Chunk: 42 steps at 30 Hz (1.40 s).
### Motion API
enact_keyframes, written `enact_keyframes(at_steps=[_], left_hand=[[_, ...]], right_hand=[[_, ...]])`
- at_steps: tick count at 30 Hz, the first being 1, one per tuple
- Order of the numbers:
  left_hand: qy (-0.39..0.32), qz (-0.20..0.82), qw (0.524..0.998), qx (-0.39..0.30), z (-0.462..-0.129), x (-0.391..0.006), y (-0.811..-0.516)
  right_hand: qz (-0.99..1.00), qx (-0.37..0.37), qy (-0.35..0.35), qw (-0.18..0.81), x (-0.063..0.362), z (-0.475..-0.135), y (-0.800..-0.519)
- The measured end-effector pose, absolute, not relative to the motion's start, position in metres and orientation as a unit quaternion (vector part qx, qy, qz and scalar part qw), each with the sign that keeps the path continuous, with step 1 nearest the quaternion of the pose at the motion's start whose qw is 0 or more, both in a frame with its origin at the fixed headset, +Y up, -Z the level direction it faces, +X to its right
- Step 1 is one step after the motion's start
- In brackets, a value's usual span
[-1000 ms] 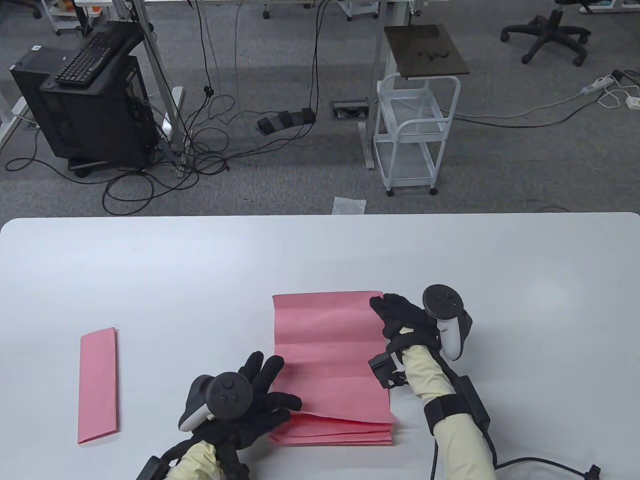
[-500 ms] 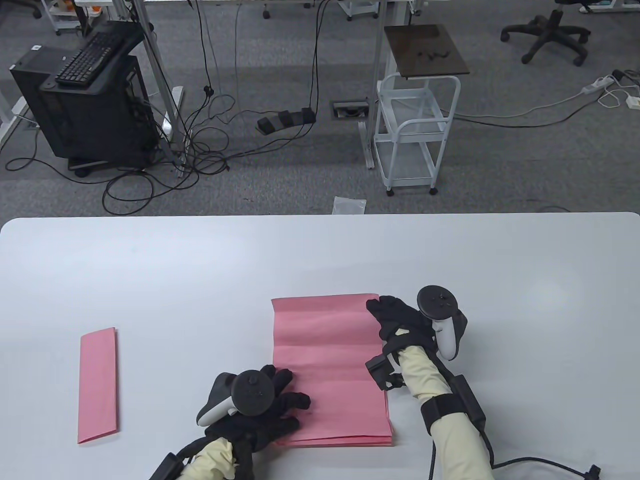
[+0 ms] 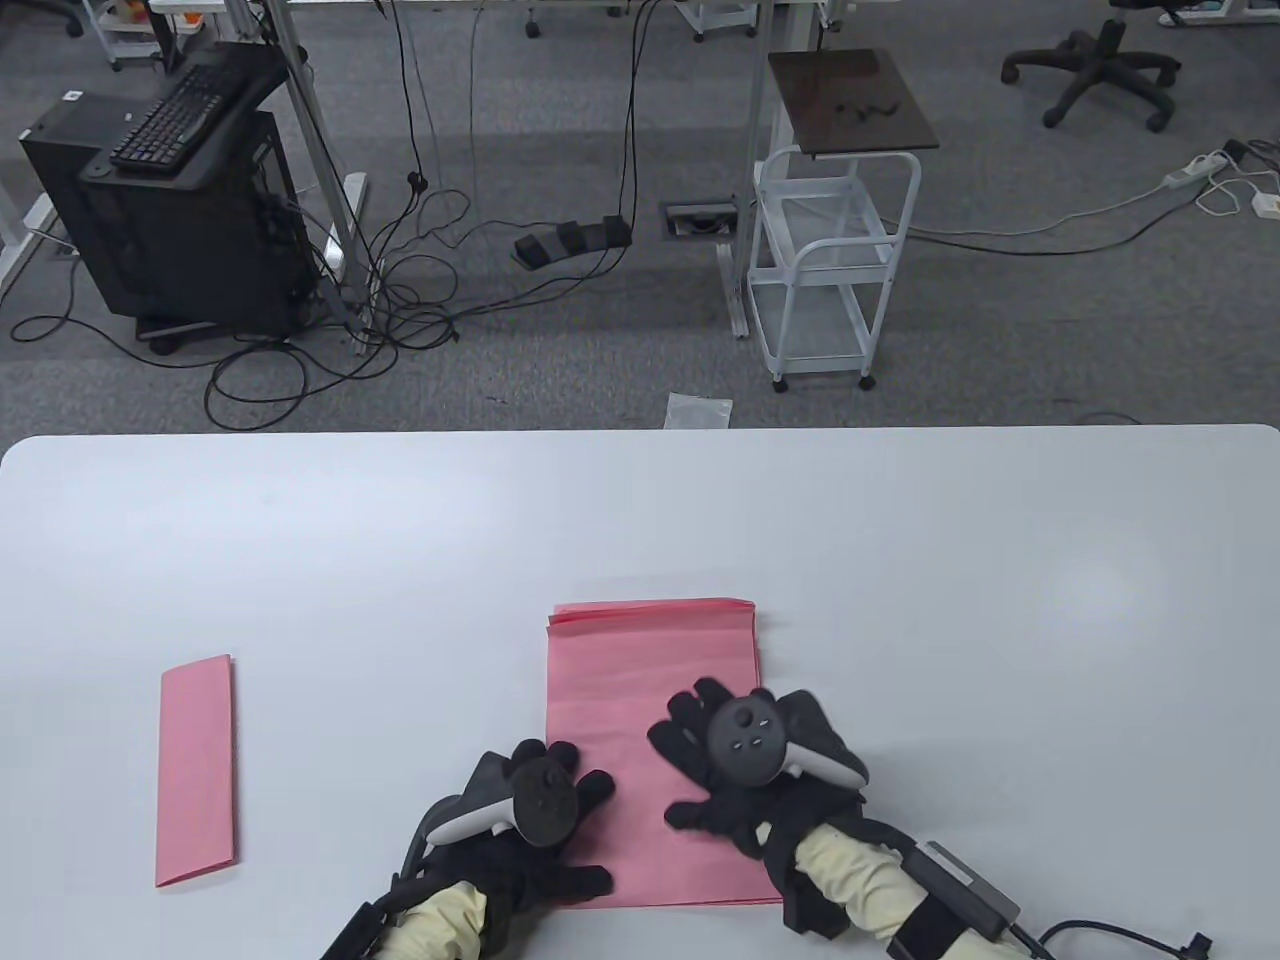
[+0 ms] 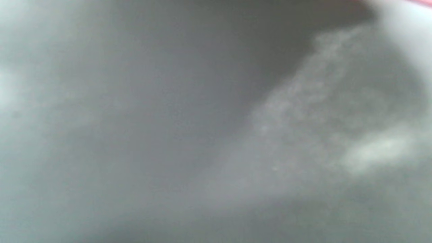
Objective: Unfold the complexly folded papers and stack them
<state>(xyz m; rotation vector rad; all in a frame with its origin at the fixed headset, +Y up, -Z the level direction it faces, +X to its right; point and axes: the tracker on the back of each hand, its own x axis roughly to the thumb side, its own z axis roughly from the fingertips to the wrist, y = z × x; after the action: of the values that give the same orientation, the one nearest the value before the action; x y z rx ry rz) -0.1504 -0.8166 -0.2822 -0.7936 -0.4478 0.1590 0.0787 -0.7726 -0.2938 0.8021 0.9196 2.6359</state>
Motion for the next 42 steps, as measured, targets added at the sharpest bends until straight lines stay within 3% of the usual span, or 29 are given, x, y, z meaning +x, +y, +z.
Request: enact_keyframes(at_steps=[4, 6, 14, 17, 20, 22, 25, 28, 30, 37, 42], left_hand=[[-0.21, 0.07, 0.895, -0.386, -0.281, -0.15, -0.816], [-0.205, 0.068, 0.897, -0.386, -0.281, -0.151, -0.816], [-0.203, 0.071, 0.897, -0.386, -0.281, -0.15, -0.816], [-0.205, 0.072, 0.896, -0.387, -0.281, -0.15, -0.816], [-0.205, 0.071, 0.896, -0.387, -0.281, -0.15, -0.816], [-0.205, 0.071, 0.896, -0.387, -0.281, -0.15, -0.816], [-0.205, 0.07, 0.896, -0.388, -0.281, -0.15, -0.816], [-0.206, 0.068, 0.896, -0.388, -0.28, -0.15, -0.816], [-0.207, 0.069, 0.895, -0.388, -0.28, -0.149, -0.816], [-0.209, 0.071, 0.895, -0.387, -0.28, -0.149, -0.816], [-0.209, 0.069, 0.895, -0.388, -0.28, -0.149, -0.816]], right_hand=[[0.899, 0.283, 0.33, 0.061, 0.065, -0.285, -0.796], [0.895, 0.268, 0.348, 0.085, 0.075, -0.287, -0.8], [0.909, 0.174, 0.352, 0.136, 0.161, -0.277, -0.802], [0.914, 0.185, 0.337, 0.128, 0.154, -0.276, -0.796], [0.927, 0.247, 0.264, 0.099, 0.13, -0.274, -0.777], [0.923, 0.27, 0.257, 0.096, 0.112, -0.274, -0.774], [0.9, 0.277, 0.317, 0.11, 0.083, -0.288, -0.786], [0.9, 0.262, 0.329, 0.113, 0.076, -0.302, -0.796], [0.9, 0.257, 0.337, 0.097, 0.084, -0.318, -0.799], [0.923, 0.093, 0.326, 0.18, 0.146, -0.369, -0.8], [0.932, 0.09, 0.305, 0.172, 0.146, -0.369, -0.797]])
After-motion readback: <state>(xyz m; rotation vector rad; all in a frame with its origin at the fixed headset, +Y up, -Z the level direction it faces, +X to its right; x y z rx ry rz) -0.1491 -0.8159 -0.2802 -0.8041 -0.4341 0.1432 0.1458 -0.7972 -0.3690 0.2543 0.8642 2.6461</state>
